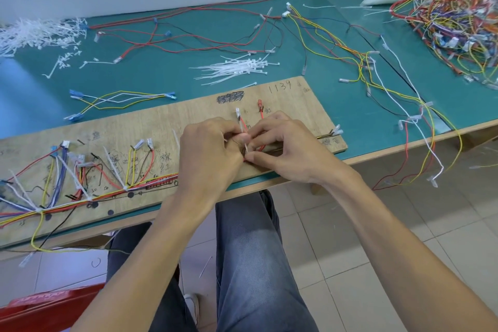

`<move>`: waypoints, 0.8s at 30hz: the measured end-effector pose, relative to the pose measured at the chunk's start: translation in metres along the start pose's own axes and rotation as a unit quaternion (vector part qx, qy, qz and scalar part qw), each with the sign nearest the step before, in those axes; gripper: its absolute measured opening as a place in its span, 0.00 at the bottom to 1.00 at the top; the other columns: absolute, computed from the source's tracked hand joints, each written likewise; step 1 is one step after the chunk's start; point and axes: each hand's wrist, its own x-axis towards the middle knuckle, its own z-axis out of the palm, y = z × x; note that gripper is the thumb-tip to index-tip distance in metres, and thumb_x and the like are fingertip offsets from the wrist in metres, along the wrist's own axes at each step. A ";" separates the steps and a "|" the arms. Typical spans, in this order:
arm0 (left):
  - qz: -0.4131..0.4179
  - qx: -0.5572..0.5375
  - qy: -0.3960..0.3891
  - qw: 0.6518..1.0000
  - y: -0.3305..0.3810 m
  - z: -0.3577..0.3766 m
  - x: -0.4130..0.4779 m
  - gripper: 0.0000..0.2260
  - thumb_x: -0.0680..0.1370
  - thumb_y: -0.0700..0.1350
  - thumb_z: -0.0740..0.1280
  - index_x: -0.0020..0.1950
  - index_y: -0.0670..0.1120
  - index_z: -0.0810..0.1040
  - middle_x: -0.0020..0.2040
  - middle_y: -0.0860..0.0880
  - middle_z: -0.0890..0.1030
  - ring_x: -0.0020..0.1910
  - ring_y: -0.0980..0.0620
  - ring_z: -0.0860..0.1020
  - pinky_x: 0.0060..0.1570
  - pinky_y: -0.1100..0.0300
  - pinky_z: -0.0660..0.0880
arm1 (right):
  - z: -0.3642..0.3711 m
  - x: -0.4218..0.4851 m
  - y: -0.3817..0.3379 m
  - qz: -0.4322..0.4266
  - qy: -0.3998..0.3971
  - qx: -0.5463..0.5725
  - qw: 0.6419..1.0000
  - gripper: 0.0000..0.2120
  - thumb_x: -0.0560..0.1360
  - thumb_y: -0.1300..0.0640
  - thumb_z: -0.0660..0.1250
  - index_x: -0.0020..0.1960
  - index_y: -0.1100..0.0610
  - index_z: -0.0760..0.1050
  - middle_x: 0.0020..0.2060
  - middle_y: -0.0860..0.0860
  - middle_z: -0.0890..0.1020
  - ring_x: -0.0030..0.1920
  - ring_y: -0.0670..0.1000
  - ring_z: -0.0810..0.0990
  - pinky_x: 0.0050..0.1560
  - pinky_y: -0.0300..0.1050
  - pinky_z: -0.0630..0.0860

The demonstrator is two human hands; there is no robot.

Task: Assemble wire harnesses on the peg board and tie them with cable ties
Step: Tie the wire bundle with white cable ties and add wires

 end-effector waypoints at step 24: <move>0.014 0.166 -0.138 0.976 0.004 -0.018 0.003 0.11 0.82 0.57 0.67 0.49 0.50 0.80 0.48 0.49 0.85 0.50 0.42 0.81 0.49 0.46 0.76 | 0.016 -0.014 0.005 -0.072 0.149 -0.066 0.984 0.13 0.73 0.55 0.81 0.56 0.57 0.87 0.59 0.51 0.82 0.60 0.57 0.73 0.62 0.45 0.73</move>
